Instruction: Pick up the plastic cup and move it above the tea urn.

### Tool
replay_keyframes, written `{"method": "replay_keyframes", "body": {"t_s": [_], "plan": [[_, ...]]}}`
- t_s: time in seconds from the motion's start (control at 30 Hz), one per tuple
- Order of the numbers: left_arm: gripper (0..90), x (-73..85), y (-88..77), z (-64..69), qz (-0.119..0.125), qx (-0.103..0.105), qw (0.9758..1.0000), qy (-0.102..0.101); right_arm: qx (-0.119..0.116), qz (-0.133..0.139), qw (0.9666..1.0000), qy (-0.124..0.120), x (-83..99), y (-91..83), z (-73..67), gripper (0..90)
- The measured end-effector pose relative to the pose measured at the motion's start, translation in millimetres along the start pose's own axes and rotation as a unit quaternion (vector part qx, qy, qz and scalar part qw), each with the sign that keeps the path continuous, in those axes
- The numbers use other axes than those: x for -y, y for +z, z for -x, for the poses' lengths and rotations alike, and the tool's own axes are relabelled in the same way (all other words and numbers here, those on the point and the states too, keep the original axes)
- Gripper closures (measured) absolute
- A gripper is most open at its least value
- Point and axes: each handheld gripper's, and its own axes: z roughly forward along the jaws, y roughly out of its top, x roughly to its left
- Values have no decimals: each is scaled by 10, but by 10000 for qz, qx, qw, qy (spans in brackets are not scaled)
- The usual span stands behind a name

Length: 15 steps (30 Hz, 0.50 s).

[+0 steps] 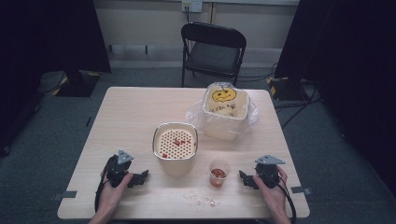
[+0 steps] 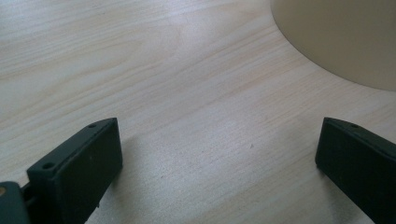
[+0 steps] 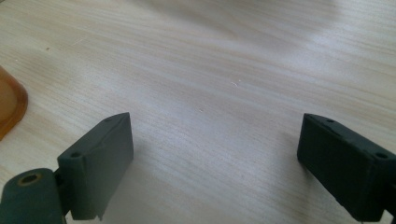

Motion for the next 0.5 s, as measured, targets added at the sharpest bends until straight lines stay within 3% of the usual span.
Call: {"method": "replay_keyframes", "body": {"t_s": [0.27,0.4,0.5], "plan": [[1,0,0,0,-1,-1,10000,-2,-113,-41,9999,-8,-15,-38,-15,157],[1,0,0,1,-2,-3,10000,-9,-434,27,9991,-6,-42,-127,-91,157],[0,0,0,2,1,-4,10000,-9,-517,-13,9987,-43,-45,-138,-114,158]]}}
